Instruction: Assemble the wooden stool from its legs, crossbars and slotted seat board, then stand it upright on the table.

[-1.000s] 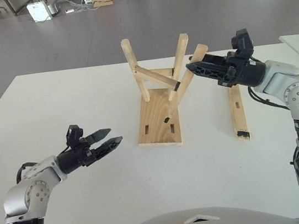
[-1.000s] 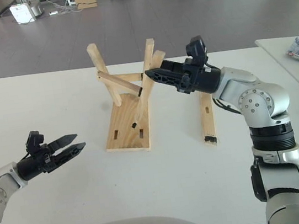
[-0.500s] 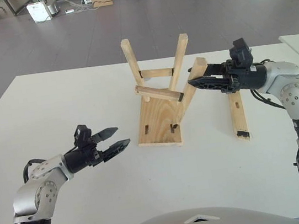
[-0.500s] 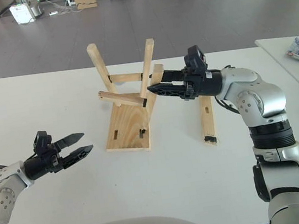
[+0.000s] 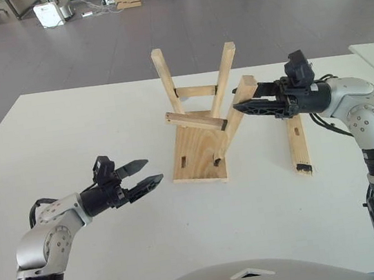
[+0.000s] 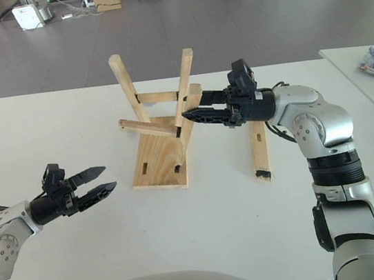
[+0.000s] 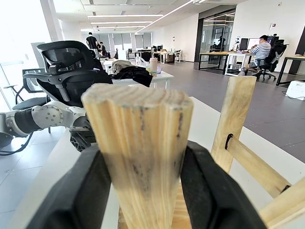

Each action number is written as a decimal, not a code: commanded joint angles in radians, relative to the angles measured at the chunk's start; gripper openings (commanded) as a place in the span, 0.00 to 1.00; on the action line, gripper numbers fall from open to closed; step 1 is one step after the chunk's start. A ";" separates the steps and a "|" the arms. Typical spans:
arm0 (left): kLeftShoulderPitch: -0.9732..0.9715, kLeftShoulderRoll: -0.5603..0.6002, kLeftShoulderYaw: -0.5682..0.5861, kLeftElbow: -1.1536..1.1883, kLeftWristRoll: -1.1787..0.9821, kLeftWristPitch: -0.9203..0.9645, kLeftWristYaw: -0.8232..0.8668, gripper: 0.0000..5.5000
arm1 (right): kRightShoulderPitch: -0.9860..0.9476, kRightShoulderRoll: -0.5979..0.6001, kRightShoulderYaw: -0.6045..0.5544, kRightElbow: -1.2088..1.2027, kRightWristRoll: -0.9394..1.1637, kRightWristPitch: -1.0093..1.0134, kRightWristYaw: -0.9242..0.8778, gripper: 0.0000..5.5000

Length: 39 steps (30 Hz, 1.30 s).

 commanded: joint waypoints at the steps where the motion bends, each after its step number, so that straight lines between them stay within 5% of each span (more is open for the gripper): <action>1: -0.014 0.015 -0.006 -0.013 0.007 0.012 -0.005 0.86 | -0.006 -0.008 0.006 0.009 -0.017 -0.007 0.018 0.37; 28: -0.006 0.007 -0.031 -0.009 0.032 -0.007 0.004 0.86 | -0.082 0.014 0.061 0.111 -0.089 -0.072 0.079 0.37; 39: 0.006 0.004 -0.032 -0.019 0.040 -0.013 0.007 0.86 | 0.067 0.004 0.113 0.078 -0.165 -0.153 0.105 0.37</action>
